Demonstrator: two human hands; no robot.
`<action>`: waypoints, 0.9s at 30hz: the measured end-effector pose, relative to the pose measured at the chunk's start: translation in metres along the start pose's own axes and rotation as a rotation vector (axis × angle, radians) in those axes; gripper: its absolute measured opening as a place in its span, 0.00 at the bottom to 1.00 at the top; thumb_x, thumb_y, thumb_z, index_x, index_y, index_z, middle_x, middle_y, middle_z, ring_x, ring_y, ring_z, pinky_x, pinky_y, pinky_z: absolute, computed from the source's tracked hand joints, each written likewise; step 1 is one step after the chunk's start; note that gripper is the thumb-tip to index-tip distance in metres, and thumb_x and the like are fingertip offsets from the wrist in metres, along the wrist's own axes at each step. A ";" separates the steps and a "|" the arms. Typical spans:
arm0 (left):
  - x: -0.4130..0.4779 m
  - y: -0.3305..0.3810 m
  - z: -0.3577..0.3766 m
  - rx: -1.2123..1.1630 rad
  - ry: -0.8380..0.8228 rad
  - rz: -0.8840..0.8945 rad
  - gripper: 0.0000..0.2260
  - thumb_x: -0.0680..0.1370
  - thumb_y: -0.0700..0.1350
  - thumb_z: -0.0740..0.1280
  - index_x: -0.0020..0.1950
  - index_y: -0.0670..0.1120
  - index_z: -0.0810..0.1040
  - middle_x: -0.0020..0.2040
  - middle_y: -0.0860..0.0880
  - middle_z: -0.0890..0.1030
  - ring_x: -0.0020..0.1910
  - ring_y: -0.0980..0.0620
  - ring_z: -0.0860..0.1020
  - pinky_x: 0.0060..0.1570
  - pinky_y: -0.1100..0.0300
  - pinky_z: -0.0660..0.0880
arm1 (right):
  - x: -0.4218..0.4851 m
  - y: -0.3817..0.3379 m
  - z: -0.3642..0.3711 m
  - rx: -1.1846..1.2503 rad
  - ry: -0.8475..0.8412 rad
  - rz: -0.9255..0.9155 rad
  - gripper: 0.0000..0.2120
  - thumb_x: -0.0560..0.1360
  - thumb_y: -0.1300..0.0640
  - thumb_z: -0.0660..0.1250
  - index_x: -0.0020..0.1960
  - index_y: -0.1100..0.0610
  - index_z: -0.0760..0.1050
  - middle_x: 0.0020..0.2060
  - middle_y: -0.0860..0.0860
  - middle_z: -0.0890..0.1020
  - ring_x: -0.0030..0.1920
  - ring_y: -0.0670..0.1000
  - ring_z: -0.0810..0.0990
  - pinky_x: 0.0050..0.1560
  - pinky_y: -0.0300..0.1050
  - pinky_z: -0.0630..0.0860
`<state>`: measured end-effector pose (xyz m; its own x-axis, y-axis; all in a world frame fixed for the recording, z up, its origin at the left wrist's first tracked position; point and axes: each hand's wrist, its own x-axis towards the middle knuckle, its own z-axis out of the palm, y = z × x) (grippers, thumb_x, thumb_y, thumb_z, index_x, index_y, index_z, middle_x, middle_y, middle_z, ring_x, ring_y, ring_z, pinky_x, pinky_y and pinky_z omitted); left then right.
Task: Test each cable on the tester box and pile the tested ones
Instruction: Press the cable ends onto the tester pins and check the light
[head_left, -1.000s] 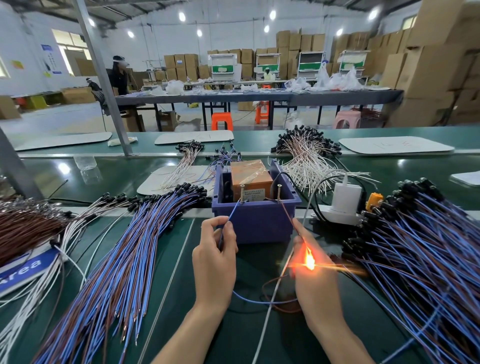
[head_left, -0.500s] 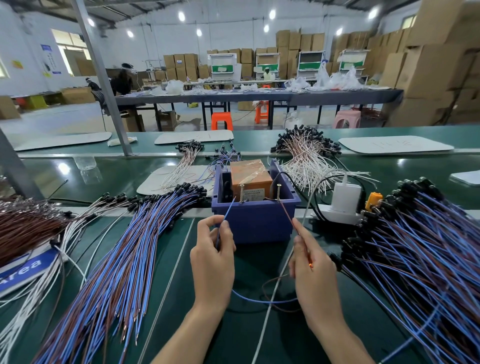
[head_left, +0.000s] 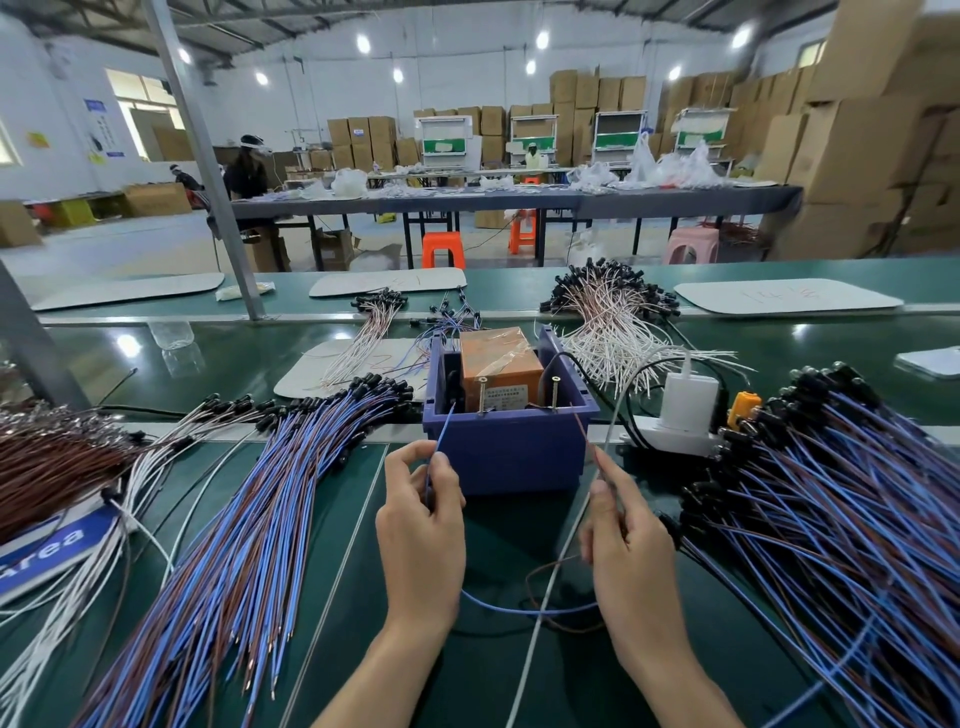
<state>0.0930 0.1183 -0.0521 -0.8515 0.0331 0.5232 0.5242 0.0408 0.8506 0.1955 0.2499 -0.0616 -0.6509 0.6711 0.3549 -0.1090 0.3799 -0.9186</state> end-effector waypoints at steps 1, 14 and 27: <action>-0.001 0.000 0.000 0.011 0.008 -0.010 0.04 0.83 0.52 0.60 0.53 0.63 0.70 0.36 0.54 0.80 0.27 0.58 0.72 0.28 0.63 0.68 | 0.000 0.000 -0.001 0.012 0.002 0.019 0.14 0.84 0.46 0.56 0.63 0.26 0.67 0.28 0.43 0.74 0.29 0.41 0.72 0.32 0.32 0.69; -0.032 0.025 -0.002 0.319 -0.284 0.842 0.07 0.82 0.43 0.62 0.59 0.48 0.75 0.55 0.52 0.78 0.55 0.52 0.75 0.60 0.54 0.71 | -0.007 -0.014 -0.006 0.155 -0.001 0.092 0.13 0.83 0.48 0.58 0.58 0.34 0.79 0.46 0.46 0.85 0.41 0.55 0.78 0.41 0.42 0.77; -0.043 0.027 0.012 0.515 -0.694 0.832 0.08 0.79 0.58 0.66 0.48 0.56 0.81 0.42 0.62 0.82 0.43 0.61 0.77 0.53 0.63 0.73 | 0.002 -0.028 -0.020 0.616 0.100 0.248 0.14 0.83 0.49 0.58 0.55 0.48 0.82 0.39 0.50 0.82 0.20 0.43 0.60 0.19 0.34 0.58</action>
<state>0.1440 0.1304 -0.0523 -0.1478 0.7636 0.6286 0.9881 0.1408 0.0612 0.2128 0.2534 -0.0319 -0.6421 0.7590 0.1078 -0.3936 -0.2058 -0.8959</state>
